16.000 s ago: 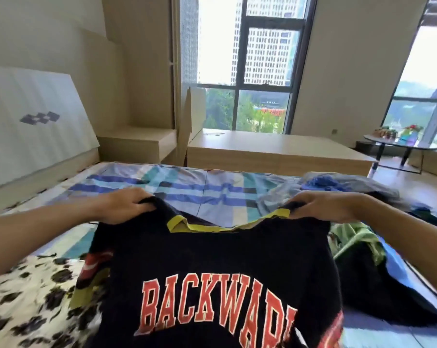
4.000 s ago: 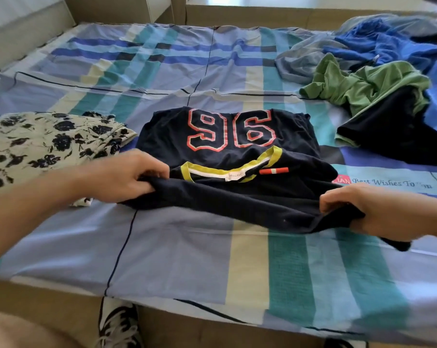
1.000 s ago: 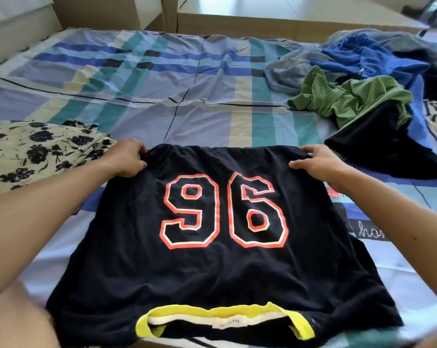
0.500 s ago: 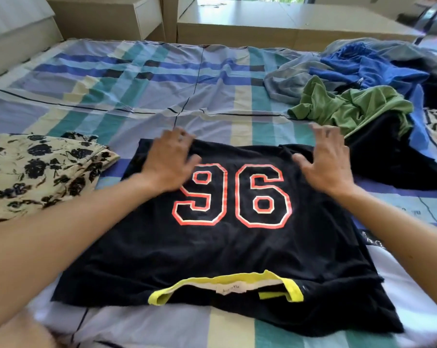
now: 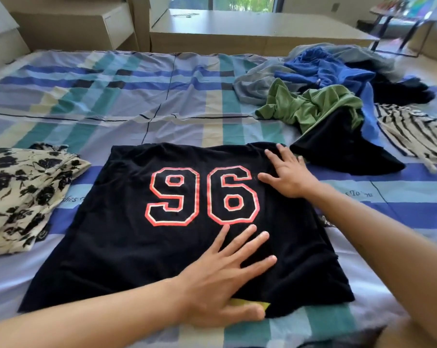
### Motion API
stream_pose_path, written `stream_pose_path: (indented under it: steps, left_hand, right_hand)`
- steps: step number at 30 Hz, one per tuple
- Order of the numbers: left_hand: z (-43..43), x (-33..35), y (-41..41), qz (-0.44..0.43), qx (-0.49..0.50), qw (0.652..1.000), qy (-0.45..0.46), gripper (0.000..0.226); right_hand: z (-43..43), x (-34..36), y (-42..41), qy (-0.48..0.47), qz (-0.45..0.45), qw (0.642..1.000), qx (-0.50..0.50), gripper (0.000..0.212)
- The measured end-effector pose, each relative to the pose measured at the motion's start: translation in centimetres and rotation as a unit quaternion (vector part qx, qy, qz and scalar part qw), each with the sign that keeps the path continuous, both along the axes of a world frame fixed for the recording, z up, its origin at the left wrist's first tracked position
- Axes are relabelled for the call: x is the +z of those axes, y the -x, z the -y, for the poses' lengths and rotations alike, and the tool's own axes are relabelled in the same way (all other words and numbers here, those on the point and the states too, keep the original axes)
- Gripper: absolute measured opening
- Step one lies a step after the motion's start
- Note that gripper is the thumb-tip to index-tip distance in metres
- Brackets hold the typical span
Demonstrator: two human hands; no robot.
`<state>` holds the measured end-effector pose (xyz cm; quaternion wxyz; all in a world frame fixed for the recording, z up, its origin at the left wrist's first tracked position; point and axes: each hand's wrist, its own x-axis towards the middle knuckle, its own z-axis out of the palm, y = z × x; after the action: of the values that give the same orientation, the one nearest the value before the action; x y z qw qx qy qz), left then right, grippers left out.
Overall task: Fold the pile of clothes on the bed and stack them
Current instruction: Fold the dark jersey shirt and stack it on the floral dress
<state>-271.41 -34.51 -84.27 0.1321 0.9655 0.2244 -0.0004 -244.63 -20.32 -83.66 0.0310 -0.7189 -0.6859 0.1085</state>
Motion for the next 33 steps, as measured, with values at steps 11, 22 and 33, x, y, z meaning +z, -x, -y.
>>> stream_pose_path:
  steps: [11, 22, 33]
  left_hand:
    - [1.0, 3.5, -11.8, 0.029, 0.083, 0.996, -0.016, 0.069]
    - [0.8, 4.4, -13.9, -0.007, 0.135, 0.990, -0.031, 0.066]
    - [0.1, 7.7, -9.2, 0.144, 0.275, 0.937, 0.161, 0.018]
  right_hand:
    - [-0.9, 1.4, -3.0, -0.003, -0.337, 0.929, -0.156, 0.113]
    - [-1.3, 0.9, -3.4, 0.019, -0.376, 0.923, -0.084, 0.093]
    - [-1.3, 3.9, -0.3, -0.023, -0.484, 0.867, -0.119, 0.056]
